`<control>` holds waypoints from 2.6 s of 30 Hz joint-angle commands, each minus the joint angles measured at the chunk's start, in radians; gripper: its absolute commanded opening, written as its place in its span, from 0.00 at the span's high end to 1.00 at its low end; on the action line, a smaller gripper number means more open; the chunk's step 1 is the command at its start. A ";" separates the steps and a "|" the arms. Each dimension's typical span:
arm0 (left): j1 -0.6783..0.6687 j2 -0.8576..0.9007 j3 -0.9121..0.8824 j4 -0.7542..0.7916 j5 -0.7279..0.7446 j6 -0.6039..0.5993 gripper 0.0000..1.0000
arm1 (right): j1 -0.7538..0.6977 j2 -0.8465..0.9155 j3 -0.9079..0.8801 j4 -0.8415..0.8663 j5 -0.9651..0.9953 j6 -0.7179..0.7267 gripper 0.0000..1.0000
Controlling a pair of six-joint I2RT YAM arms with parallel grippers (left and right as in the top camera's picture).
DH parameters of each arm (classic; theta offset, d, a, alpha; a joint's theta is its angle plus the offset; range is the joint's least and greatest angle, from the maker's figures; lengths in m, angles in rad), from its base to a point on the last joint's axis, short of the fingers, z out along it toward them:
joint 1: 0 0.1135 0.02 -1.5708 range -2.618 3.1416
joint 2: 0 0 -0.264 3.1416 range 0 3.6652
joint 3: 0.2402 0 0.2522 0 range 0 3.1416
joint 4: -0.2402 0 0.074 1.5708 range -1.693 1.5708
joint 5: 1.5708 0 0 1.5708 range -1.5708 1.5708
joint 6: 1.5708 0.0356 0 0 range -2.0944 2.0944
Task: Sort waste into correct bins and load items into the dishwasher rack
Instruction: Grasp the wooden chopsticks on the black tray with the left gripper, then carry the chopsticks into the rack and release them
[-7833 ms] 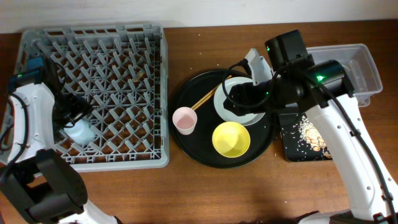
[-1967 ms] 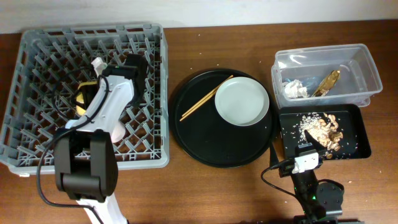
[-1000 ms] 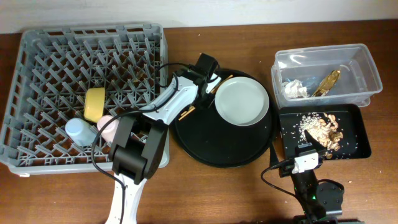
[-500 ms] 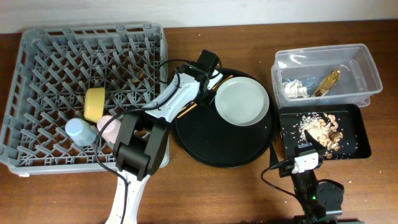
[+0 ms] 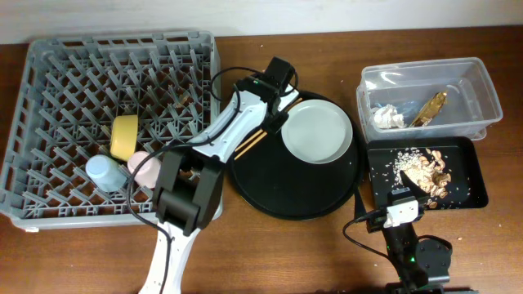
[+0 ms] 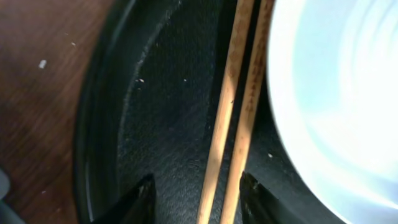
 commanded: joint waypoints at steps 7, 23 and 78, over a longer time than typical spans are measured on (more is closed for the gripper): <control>-0.007 0.076 0.007 -0.051 0.169 -0.019 0.81 | -0.005 -0.006 -0.008 0.000 -0.006 0.004 0.01; 0.026 0.073 0.073 -0.243 0.206 -0.067 0.72 | -0.005 -0.006 -0.008 -0.001 -0.006 0.004 0.01; 0.008 -0.175 -0.052 -0.447 0.151 -0.472 0.49 | -0.005 -0.006 -0.008 -0.001 -0.006 0.004 0.02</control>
